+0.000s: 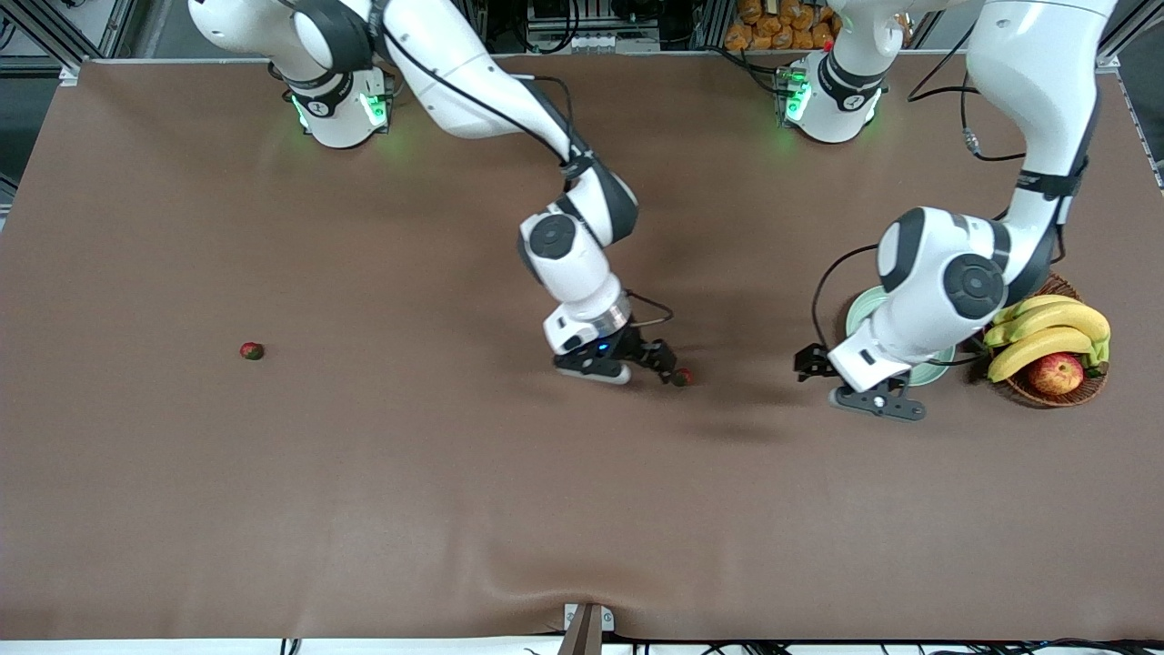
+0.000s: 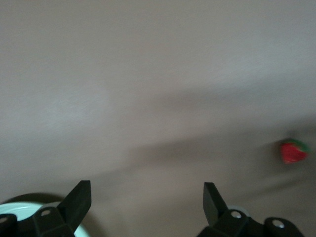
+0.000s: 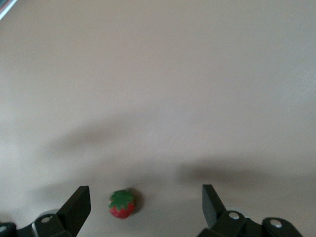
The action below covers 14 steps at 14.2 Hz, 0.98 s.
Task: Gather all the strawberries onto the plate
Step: 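Release the strawberry on the plate while the right gripper sets another down, then grasp the middle strawberry with the left gripper while the right reaches another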
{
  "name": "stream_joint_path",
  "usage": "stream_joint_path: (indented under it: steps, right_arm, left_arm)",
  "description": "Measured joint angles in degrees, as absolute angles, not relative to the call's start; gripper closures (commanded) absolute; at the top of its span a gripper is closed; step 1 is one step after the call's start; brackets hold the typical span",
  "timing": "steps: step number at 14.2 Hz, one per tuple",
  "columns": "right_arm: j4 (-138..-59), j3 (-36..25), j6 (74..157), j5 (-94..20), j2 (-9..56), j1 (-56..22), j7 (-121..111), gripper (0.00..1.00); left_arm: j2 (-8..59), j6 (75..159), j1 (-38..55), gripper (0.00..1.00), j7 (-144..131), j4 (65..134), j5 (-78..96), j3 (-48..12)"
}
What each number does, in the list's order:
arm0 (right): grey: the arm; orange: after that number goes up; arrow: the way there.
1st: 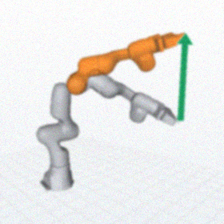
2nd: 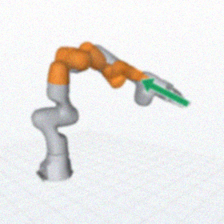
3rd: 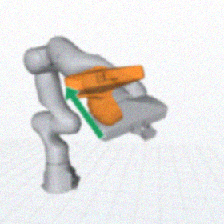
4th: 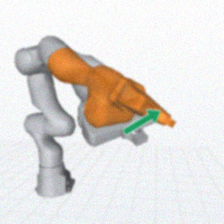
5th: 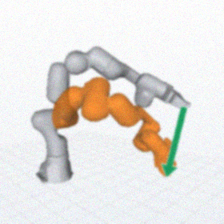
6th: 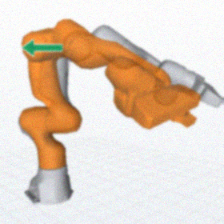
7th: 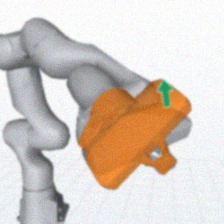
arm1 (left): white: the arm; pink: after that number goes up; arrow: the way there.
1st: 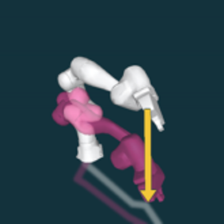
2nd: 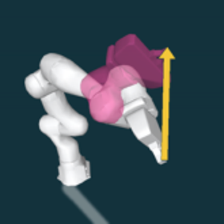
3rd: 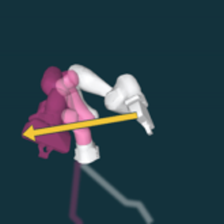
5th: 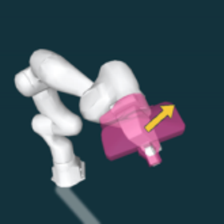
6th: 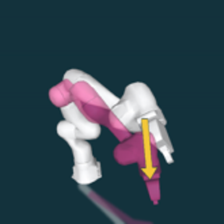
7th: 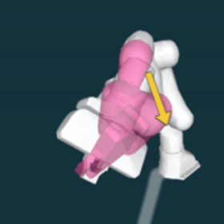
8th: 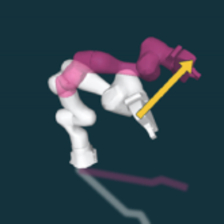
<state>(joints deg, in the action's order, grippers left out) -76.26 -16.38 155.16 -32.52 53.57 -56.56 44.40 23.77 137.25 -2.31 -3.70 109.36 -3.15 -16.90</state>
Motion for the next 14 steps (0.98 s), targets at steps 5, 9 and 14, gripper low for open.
stream_joint_path:
  steps: [5, 9, 14]
  right_arm:
    - [-91.8, -21.9, 146.4, -32.5, 39.8, -53.3, 33.0, 0.00]
    - [-101.7, -31.8, 134.4, -32.5, 28.6, -52.8, 21.9, 0.00]
    - [-108.9, -42.5, 127.1, -32.5, 23.7, -52.7, 9.0, 0.00]
  left_arm:
    - [29.8, 137.3, 5.7, 0.00, -13.1, 103.2, -3.2, -17.0]
    - [34.3, 139.0, 9.0, 0.00, -16.0, 101.6, -3.2, -16.9]
    - [37.8, 141.4, 13.7, 0.06, -21.9, 101.1, -4.7, -16.5]
